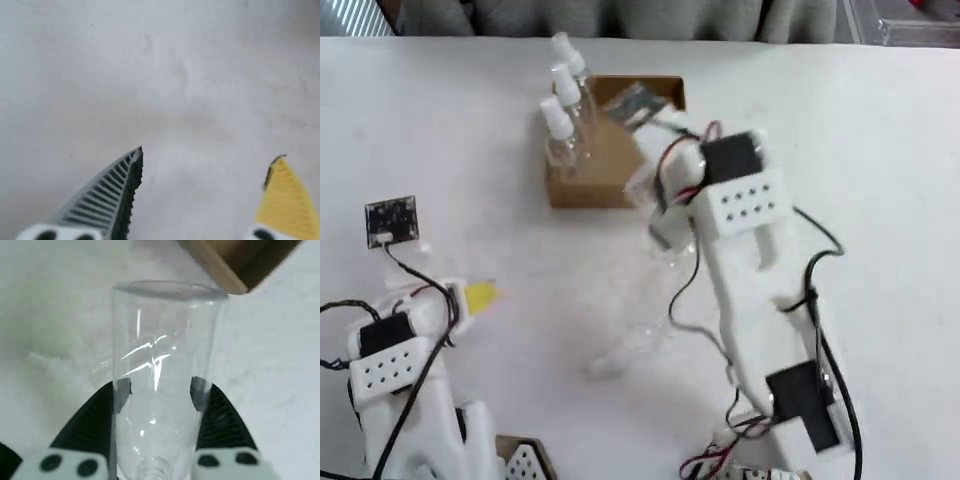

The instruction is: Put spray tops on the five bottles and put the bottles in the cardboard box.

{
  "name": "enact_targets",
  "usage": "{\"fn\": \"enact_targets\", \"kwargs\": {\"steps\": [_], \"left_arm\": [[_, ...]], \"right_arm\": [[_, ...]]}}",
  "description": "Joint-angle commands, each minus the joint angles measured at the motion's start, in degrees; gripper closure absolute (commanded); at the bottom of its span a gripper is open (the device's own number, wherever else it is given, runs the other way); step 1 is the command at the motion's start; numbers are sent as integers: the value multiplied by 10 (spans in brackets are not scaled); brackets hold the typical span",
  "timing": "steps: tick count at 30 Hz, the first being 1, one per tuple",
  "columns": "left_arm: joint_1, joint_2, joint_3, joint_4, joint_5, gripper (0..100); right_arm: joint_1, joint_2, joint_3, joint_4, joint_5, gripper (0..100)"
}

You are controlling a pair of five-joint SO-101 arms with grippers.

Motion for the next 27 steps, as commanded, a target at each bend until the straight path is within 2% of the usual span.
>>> {"fn": "enact_targets", "kwargs": {"steps": [1,8,15,20,24,27], "left_arm": [[-23,-13,-26,-13,1,631],[-55,-13,-38,-13,18,631],[-94,4,-41,-45,19,631],[-117,133,-106,-50,38,631],[-126,233,-151,-66,51,631],[-126,257,-166,-69,51,631]], "right_arm": [[-89,-65,45,-3,-6,982],[-217,-68,150,-102,-21,981],[-269,-42,212,-183,-34,981],[-275,-15,222,-206,-38,978],[-275,-8,222,-206,-39,868],[-275,-14,220,-206,-40,776]]}}
